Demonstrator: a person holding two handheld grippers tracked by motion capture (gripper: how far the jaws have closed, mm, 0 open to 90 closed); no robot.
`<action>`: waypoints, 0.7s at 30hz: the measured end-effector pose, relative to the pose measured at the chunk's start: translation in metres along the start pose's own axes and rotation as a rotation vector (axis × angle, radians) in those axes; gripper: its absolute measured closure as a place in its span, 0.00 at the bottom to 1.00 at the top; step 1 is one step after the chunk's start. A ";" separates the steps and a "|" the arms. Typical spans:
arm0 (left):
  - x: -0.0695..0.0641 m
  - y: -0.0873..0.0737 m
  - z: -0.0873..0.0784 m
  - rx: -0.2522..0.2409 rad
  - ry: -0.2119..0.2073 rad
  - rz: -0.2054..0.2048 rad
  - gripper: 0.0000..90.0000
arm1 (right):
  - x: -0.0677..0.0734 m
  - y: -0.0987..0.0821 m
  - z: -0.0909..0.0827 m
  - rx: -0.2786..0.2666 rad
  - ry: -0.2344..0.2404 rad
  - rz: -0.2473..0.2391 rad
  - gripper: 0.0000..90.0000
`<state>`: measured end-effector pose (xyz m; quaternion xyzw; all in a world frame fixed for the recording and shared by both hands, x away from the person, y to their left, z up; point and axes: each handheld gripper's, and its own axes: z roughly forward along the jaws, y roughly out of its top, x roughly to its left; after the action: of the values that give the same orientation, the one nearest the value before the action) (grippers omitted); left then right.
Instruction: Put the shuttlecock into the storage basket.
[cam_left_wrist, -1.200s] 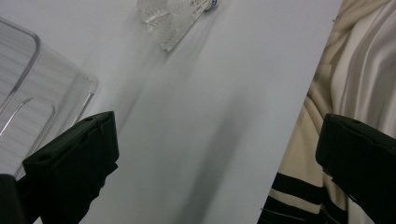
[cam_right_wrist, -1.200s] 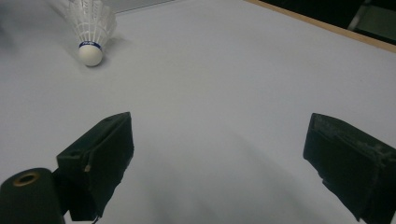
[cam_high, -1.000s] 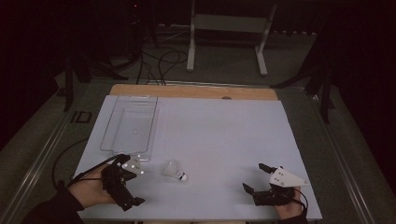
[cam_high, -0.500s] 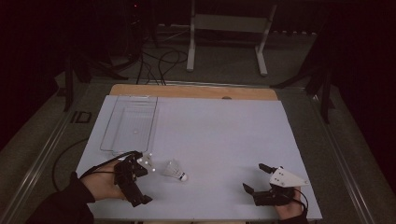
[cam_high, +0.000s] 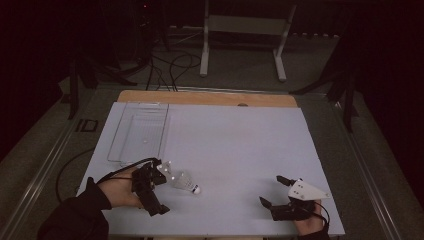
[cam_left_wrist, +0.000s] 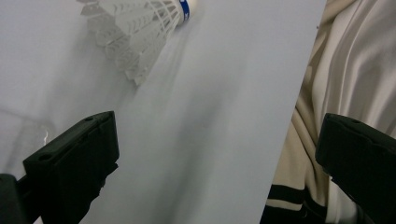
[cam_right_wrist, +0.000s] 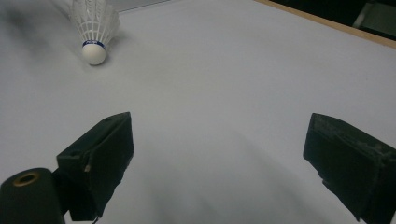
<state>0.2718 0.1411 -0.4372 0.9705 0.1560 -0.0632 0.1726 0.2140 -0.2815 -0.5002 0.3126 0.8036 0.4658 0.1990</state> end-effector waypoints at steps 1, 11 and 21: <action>0.001 0.001 0.001 0.001 -0.001 0.000 0.00 | 0.000 0.000 0.000 0.001 0.000 0.001 0.09; 0.008 0.013 0.009 0.001 -0.008 0.018 0.01 | 0.000 -0.001 0.001 0.005 0.007 0.002 0.09; 0.017 0.022 0.017 0.002 0.001 0.027 0.06 | 0.000 -0.001 0.001 0.008 0.013 0.005 0.09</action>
<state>0.2935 0.1204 -0.4486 0.9727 0.1428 -0.0604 0.1726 0.2146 -0.2810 -0.5016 0.3126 0.8057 0.4652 0.1914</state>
